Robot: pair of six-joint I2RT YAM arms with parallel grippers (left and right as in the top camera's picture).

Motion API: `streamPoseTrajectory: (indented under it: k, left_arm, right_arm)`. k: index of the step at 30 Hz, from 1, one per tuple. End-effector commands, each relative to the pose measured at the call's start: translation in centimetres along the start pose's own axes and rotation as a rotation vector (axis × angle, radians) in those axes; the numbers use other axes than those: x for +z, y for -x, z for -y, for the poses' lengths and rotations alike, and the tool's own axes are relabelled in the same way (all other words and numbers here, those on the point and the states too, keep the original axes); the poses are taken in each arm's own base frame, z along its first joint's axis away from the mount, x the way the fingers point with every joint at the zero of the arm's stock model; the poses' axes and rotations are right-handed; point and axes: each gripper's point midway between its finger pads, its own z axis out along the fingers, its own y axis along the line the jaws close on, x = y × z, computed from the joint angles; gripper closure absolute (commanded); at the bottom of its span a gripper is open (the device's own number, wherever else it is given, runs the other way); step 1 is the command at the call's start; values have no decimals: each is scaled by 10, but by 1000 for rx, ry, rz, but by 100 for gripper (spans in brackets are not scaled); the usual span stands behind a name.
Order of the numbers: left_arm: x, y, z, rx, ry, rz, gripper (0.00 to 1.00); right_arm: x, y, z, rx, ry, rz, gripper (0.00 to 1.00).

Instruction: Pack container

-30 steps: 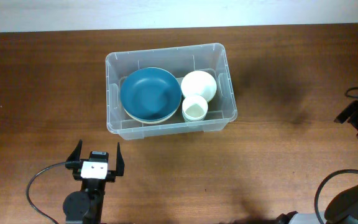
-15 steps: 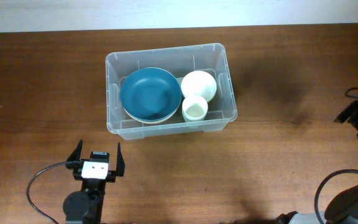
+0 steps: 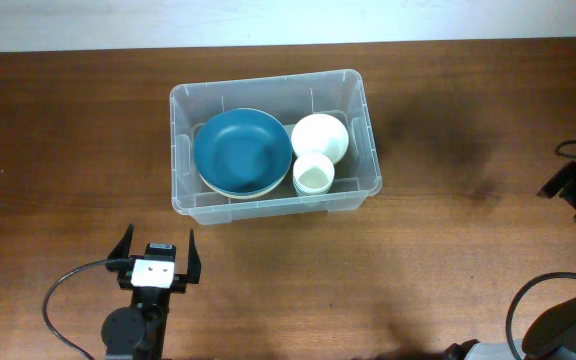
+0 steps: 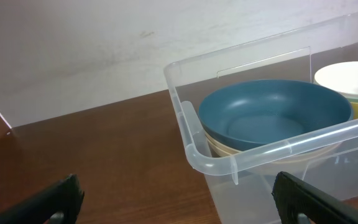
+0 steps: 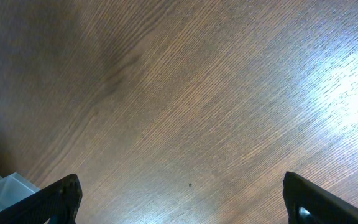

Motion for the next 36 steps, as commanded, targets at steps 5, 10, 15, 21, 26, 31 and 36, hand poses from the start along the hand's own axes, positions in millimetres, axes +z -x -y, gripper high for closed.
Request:
streamPoseTrajectory:
  k: [5,10,15,21,26,31,36]
  left_arm:
    - [0,-1,2,15,-12,2,0]
    - [0,-1,2,15,-12,2,0]
    - [0,-1,2,15,-12,2,0]
    - [0,-1,2,15,-12,2,0]
    - [0,-1,2,15,-12,2,0]
    - [0,-1,2,15,-12,2,0]
    - [0,-1,2,15,-12,2,0]
  right_arm:
    - [-5,0,0,-4,4,18,1]
    - [-5,0,0,-4,4,18,1]
    - [-6,0,-2,-9,5,18,1]
    - [-24,1,-7,-36,-4,89,1]
    - [-60,-10,-28,-105,29,203,1]
    - [-98,-34,-64,-234,91,317,1]
    - [-140,-61,-88,-379,94,480,1]
